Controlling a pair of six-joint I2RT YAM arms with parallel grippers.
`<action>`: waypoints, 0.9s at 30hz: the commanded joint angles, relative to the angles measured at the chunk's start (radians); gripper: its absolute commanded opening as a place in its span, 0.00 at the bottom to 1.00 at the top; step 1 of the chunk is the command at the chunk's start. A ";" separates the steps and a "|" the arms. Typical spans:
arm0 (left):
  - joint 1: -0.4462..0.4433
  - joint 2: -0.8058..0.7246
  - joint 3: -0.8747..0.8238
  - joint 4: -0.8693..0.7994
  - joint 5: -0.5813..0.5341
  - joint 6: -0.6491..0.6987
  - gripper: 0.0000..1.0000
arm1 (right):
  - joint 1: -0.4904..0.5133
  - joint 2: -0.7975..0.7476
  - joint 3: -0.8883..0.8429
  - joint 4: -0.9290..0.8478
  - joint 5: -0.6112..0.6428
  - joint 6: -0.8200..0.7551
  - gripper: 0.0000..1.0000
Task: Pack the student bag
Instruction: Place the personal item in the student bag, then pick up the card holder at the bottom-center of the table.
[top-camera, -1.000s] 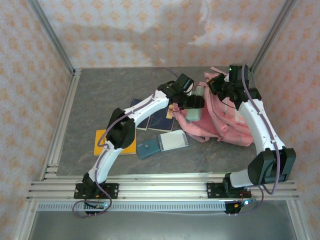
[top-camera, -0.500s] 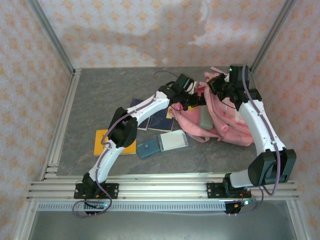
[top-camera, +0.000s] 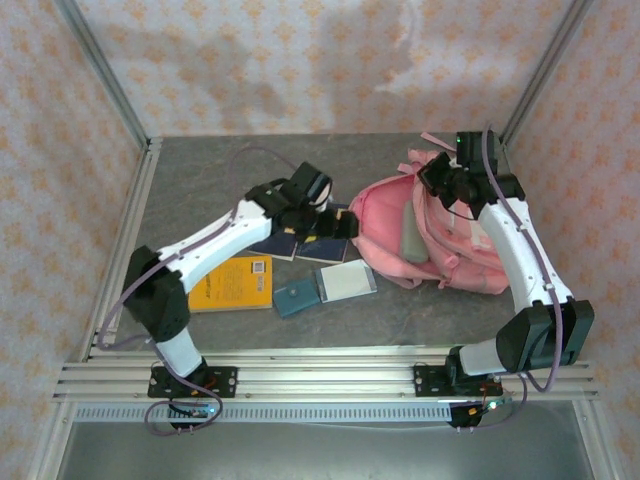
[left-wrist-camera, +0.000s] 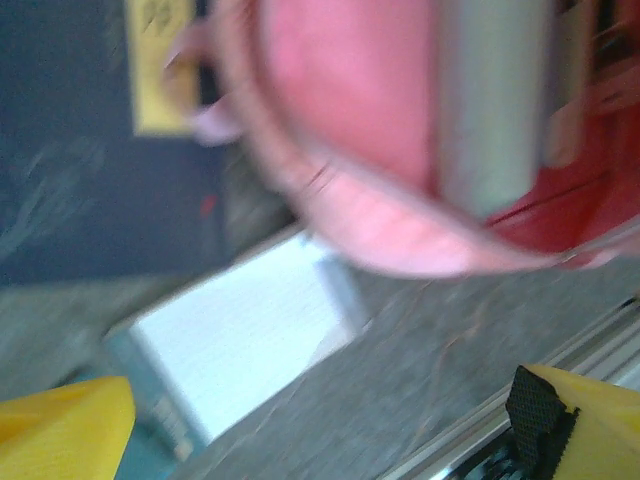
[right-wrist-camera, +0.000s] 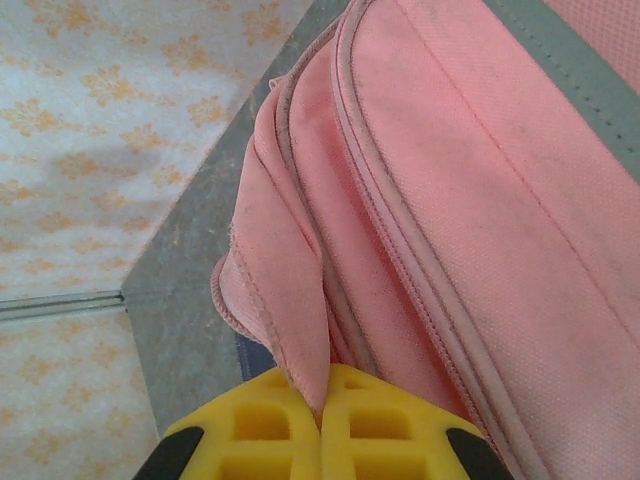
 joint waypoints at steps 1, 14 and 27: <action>0.000 -0.028 -0.168 -0.101 -0.080 0.031 0.97 | 0.008 0.001 0.020 -0.044 0.055 -0.024 0.00; -0.295 0.048 -0.212 -0.302 -0.458 0.305 0.98 | 0.042 0.007 0.009 -0.035 0.040 -0.024 0.00; -0.300 0.140 -0.284 -0.199 -0.509 0.354 0.79 | 0.042 -0.044 -0.040 -0.024 0.038 -0.018 0.00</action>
